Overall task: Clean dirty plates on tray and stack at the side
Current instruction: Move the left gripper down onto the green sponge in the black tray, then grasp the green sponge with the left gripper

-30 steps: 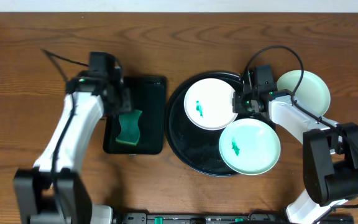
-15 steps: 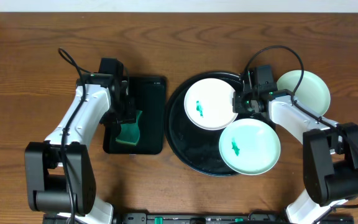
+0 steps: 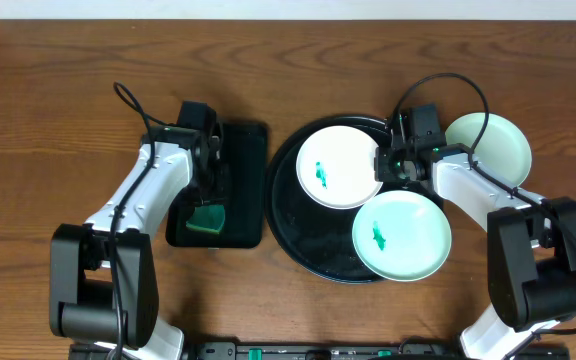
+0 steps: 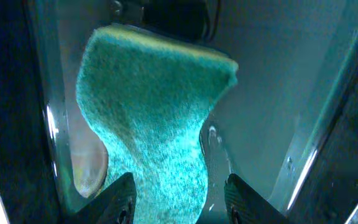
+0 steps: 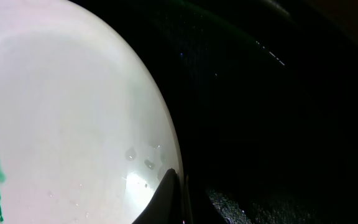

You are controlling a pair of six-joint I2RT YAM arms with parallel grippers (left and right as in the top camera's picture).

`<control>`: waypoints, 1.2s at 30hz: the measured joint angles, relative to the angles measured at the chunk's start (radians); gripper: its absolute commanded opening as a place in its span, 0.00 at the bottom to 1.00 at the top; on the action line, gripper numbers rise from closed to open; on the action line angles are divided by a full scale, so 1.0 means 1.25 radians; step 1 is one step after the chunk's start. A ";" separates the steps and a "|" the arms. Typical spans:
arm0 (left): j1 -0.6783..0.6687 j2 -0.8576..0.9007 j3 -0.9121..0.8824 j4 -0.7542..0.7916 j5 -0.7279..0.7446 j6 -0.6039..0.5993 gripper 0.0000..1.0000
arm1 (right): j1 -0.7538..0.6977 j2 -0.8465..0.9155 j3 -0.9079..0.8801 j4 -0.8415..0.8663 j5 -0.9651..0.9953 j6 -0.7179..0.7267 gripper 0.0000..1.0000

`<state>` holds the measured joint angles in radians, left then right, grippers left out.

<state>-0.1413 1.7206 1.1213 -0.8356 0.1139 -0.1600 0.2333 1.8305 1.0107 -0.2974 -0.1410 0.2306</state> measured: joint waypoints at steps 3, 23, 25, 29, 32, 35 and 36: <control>0.000 0.000 0.000 0.013 -0.006 -0.013 0.47 | 0.000 0.000 0.000 0.000 0.000 0.000 0.03; 0.000 0.000 -0.099 0.158 -0.055 -0.043 0.48 | 0.000 0.000 0.000 0.000 0.000 0.000 0.04; 0.000 0.000 -0.104 0.166 -0.055 -0.043 0.48 | 0.000 0.000 0.000 0.000 0.000 0.000 0.04; 0.000 0.000 -0.104 0.166 -0.055 -0.043 0.48 | 0.000 0.000 0.000 0.000 0.000 0.000 0.04; 0.000 0.000 -0.103 0.158 -0.055 -0.043 0.49 | 0.000 0.000 0.000 0.000 0.000 0.000 0.04; 0.000 -0.001 -0.097 0.145 -0.055 -0.043 0.49 | 0.000 0.000 0.000 0.000 0.001 0.000 0.04; 0.000 -0.002 -0.096 0.144 -0.055 -0.043 0.49 | 0.000 0.000 0.000 0.000 0.001 0.000 0.04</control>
<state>-0.1413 1.7184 1.0012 -0.6559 0.0456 -0.2134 0.2333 1.8305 1.0107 -0.2970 -0.1402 0.2306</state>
